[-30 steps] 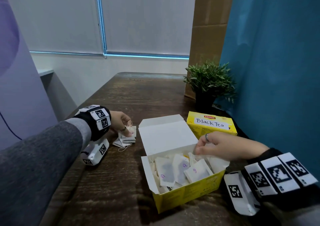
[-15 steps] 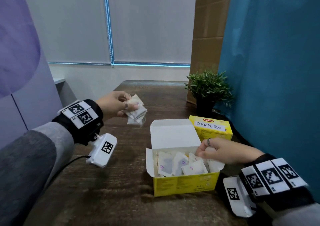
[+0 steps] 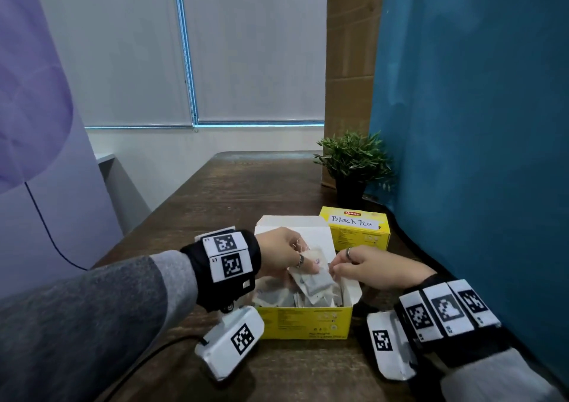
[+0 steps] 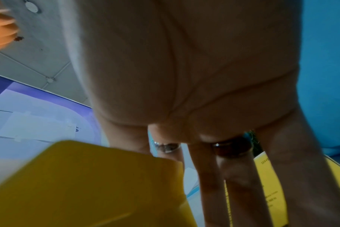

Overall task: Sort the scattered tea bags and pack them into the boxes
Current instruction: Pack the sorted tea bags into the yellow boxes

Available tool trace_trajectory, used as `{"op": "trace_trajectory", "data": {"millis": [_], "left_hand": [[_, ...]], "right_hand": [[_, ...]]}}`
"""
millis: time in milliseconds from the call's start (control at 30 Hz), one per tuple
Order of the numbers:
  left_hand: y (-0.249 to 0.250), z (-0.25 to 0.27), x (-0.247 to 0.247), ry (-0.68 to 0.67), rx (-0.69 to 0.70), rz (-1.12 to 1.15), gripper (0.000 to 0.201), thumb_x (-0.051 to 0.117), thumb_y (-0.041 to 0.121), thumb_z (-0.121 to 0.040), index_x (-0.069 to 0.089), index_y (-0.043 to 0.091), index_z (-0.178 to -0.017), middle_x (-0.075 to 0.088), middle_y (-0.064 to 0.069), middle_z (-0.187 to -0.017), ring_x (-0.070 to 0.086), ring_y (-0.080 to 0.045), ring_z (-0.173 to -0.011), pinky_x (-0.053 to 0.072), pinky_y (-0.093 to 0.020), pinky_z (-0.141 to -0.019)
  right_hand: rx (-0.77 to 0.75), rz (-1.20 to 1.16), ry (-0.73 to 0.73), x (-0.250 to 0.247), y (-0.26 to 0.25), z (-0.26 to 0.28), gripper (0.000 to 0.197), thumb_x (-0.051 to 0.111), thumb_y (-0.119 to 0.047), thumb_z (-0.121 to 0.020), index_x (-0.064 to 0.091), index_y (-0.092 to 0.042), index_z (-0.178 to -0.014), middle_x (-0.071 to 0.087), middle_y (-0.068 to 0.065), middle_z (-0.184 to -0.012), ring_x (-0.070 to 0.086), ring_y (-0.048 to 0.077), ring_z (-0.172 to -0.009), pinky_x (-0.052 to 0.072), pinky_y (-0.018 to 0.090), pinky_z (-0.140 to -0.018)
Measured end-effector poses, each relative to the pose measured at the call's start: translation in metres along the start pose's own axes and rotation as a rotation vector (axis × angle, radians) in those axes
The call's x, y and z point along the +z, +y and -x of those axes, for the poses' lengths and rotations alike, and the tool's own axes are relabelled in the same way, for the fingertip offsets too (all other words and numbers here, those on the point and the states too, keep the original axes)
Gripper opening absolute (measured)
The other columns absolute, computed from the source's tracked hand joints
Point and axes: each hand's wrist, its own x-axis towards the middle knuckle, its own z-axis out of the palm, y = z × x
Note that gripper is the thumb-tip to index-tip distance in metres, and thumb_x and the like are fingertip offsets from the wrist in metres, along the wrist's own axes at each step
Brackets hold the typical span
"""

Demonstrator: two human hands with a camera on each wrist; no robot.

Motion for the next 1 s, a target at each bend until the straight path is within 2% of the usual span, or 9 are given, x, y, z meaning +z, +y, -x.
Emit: {"op": "trace_trajectory", "data": {"millis": [133, 367, 500, 567, 633, 700, 767, 867, 1000], "left_hand": [[0.002, 0.004, -0.008, 0.103, 0.028, -0.232, 0.027, 0.073, 0.023, -0.079, 0.048, 0.017, -0.071, 0.052, 0.002, -0.063, 0.050, -0.010, -0.054, 0.043, -0.021, -0.050], [0.000, 0.015, -0.032, 0.094, 0.061, -0.239, 0.026, 0.074, 0.028, -0.078, 0.053, 0.018, -0.067, 0.052, 0.003, -0.065, 0.048, -0.013, -0.061, 0.038, -0.022, -0.059], [-0.005, 0.020, -0.041, 0.069, 0.044, -0.210, 0.022, 0.073, 0.023, -0.079, 0.055, 0.014, -0.075, 0.058, 0.004, -0.059, 0.055, -0.006, -0.053, 0.043, -0.020, -0.061], [-0.009, 0.022, -0.043, 0.027, 0.003, -0.296, 0.021, 0.074, 0.029, -0.078, 0.057, 0.017, -0.082, 0.058, 0.004, -0.059, 0.054, -0.008, -0.056, 0.044, -0.024, -0.068], [-0.013, 0.023, -0.041, -0.010, -0.042, -0.444, 0.018, 0.071, 0.035, -0.080, 0.058, 0.022, -0.081, 0.059, 0.005, -0.064, 0.053, -0.009, -0.061, 0.043, -0.024, -0.069], [-0.016, 0.022, -0.037, -0.029, -0.047, -0.652, 0.022, 0.067, 0.033, -0.083, 0.054, 0.021, -0.070, 0.054, 0.007, -0.065, 0.049, -0.009, -0.064, 0.039, -0.022, -0.062], [-0.016, 0.022, -0.034, -0.025, -0.052, -0.869, 0.025, 0.064, 0.031, -0.085, 0.051, 0.020, -0.066, 0.049, 0.007, -0.067, 0.045, -0.011, -0.069, 0.031, -0.021, -0.057], [-0.012, 0.023, -0.033, 0.023, -0.101, -1.028, 0.022, 0.058, 0.044, -0.086, 0.065, 0.024, -0.095, 0.058, 0.009, -0.089, 0.048, -0.010, -0.089, 0.029, -0.026, -0.075], [-0.012, 0.021, -0.035, 0.122, -0.087, -1.183, 0.032, 0.051, 0.053, -0.087, 0.063, 0.028, -0.102, 0.062, 0.011, -0.101, 0.049, -0.013, -0.107, 0.022, -0.045, -0.094]], "right_hand": [[-0.007, -0.032, -0.005, 0.000, 0.000, 0.000, 0.026, 0.045, -0.037, -0.094, 0.066, -0.034, -0.079, 0.064, 0.022, -0.101, 0.055, 0.031, -0.079, 0.045, 0.039, -0.074], [-0.033, -0.065, -0.042, 0.001, 0.003, -0.001, 0.032, 0.053, -0.057, -0.084, 0.070, -0.030, -0.090, 0.068, 0.013, -0.103, 0.058, 0.036, -0.106, 0.045, 0.048, -0.094], [-0.033, -0.058, -0.043, 0.002, 0.002, 0.000, 0.023, 0.057, -0.057, -0.082, 0.065, -0.044, -0.065, 0.067, 0.014, -0.109, 0.059, 0.036, -0.104, 0.046, 0.049, -0.093], [-0.030, -0.048, -0.041, 0.001, -0.001, 0.003, 0.029, 0.057, -0.053, -0.085, 0.061, -0.044, -0.058, 0.067, 0.005, -0.111, 0.062, 0.024, -0.102, 0.048, 0.041, -0.091], [-0.017, -0.054, -0.036, 0.002, -0.003, 0.003, 0.016, 0.057, -0.050, -0.086, 0.064, -0.037, -0.079, 0.067, -0.002, -0.110, 0.061, 0.016, -0.102, 0.049, 0.034, -0.090], [-0.017, -0.039, -0.036, 0.002, -0.002, 0.000, 0.020, 0.058, -0.050, -0.085, 0.065, -0.033, -0.091, 0.067, 0.000, -0.108, 0.063, 0.018, -0.101, 0.050, 0.034, -0.089], [-0.026, -0.030, -0.039, 0.003, -0.004, -0.002, 0.015, 0.060, -0.051, -0.084, 0.066, -0.039, -0.076, 0.069, 0.004, -0.107, 0.064, 0.024, -0.099, 0.051, 0.037, -0.087], [-0.025, -0.005, -0.058, 0.004, -0.004, -0.008, 0.025, 0.060, -0.063, -0.074, 0.065, -0.040, -0.065, 0.070, 0.008, -0.108, 0.065, 0.029, -0.099, 0.051, 0.044, -0.087], [-0.044, 0.004, -0.139, 0.006, -0.006, -0.016, 0.059, 0.052, -0.074, -0.054, 0.071, -0.030, -0.088, 0.071, 0.012, -0.103, 0.065, 0.031, -0.099, 0.052, 0.046, -0.090]]}}
